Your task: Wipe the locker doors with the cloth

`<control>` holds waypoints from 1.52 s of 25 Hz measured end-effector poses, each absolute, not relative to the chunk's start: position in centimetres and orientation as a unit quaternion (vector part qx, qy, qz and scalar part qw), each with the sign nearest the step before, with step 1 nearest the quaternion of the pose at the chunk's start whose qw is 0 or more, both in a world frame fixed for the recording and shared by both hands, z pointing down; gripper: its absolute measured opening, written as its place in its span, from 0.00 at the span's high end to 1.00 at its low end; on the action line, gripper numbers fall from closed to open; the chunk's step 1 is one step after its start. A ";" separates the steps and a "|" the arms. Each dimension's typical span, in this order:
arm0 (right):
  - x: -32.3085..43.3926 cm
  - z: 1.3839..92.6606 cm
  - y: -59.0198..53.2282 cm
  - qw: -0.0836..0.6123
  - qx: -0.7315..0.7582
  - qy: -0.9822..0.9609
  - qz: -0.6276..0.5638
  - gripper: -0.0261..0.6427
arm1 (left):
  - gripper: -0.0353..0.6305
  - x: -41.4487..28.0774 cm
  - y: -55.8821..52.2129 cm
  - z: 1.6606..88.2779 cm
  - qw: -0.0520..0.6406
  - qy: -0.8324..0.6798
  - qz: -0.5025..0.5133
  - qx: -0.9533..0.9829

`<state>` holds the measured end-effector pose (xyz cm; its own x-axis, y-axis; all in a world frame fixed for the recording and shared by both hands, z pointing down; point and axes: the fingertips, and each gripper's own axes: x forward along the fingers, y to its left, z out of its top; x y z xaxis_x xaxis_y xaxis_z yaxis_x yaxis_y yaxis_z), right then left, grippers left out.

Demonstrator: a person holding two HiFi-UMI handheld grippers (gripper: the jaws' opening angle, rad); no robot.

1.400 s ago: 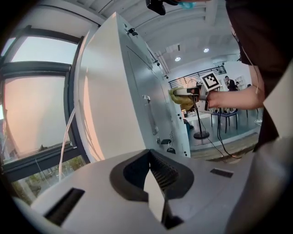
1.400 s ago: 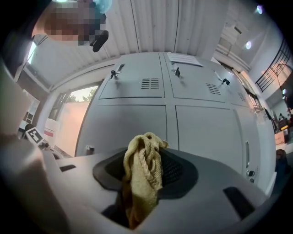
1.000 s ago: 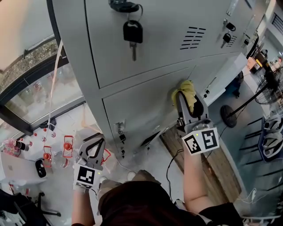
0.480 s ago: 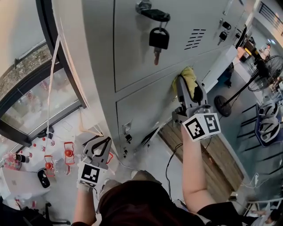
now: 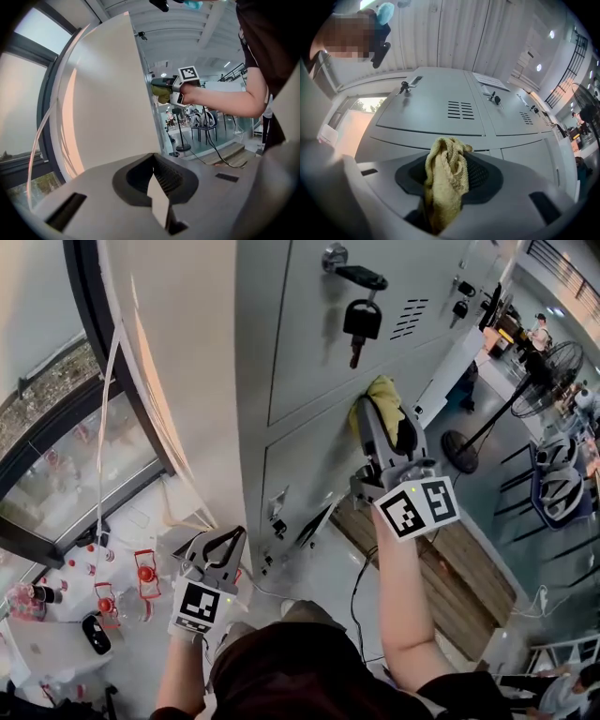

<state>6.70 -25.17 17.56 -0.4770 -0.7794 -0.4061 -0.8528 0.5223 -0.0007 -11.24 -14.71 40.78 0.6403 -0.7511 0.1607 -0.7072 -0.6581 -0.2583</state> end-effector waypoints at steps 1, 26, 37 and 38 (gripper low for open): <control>6.2 17.5 -24.8 0.181 -0.478 0.854 0.102 0.71 | 0.93 -11.2 -14.7 40.8 0.086 0.401 -0.126 -0.903; -5.2 18.1 -15.6 0.196 -0.460 0.857 0.125 0.71 | 0.93 -11.5 -13.6 41.2 0.078 0.305 -0.123 -0.941; -7.4 19.0 -13.8 0.178 -0.453 0.860 0.156 0.72 | 0.93 -11.0 -12.4 41.9 0.077 0.273 -0.134 -0.950; -7.5 19.2 -13.8 0.175 -0.454 0.859 0.160 0.72 | 0.93 -10.9 -12.3 42.0 0.077 0.271 -0.136 -0.950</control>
<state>-7.46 -13.80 19.20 -0.5264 -0.7240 -0.4459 -0.8359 0.5366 0.1156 -10.90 -12.31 41.97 0.8160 -0.5358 0.2171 -0.4939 -0.8413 -0.2196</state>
